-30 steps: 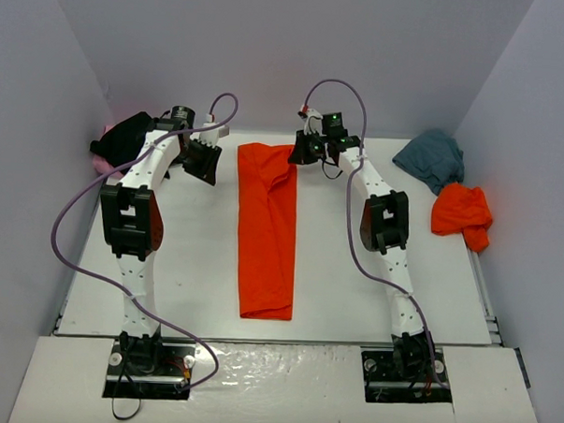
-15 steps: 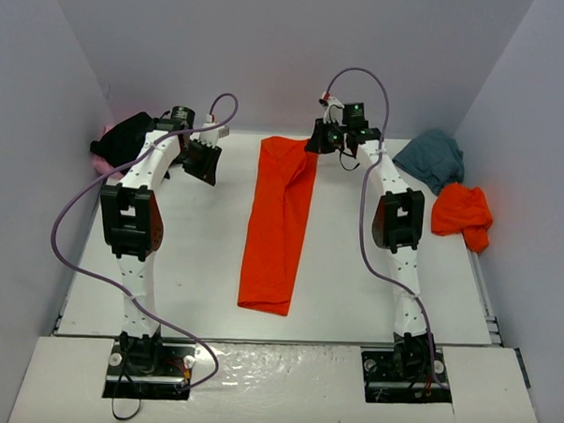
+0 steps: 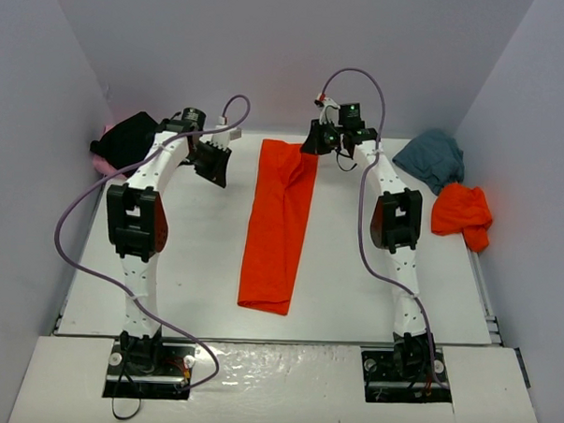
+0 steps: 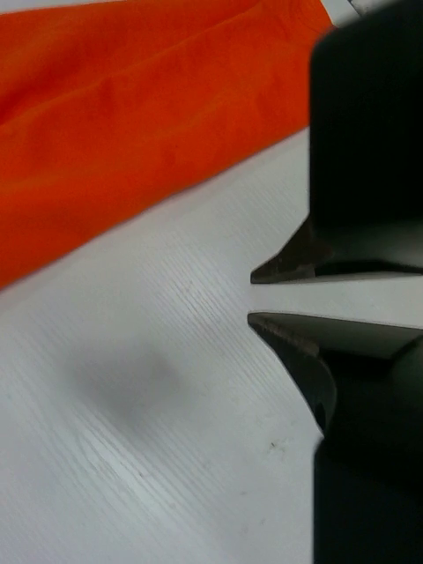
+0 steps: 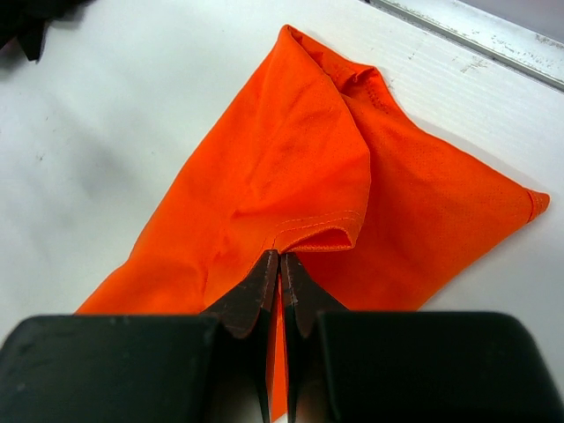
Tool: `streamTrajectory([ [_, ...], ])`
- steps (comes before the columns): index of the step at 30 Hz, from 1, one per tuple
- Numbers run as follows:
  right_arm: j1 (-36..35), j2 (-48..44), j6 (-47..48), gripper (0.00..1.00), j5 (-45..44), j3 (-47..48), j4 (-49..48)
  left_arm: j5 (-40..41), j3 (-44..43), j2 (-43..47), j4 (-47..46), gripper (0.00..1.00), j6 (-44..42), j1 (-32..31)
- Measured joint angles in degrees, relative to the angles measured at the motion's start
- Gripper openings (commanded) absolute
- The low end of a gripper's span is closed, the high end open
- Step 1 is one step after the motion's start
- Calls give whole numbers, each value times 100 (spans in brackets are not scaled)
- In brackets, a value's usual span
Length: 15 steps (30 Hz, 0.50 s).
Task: Fold and stack the t-shirts
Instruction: Fold the tshirt
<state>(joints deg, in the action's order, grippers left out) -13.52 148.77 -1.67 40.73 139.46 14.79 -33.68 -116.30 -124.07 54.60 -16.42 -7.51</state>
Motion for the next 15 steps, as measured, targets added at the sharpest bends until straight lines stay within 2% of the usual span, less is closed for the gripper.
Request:
streamTrajectory([
  [2,-2,0,1,0,-2,-1,0,-84,44,0,-16,0,3,-201],
  [11,4,0,19,0,-34,-120,4,-341,735,7,-135,0,8,-1687],
  [15,18,0,22,0,-41,-127,0,-512,792,-92,-130,0,9,-2108],
])
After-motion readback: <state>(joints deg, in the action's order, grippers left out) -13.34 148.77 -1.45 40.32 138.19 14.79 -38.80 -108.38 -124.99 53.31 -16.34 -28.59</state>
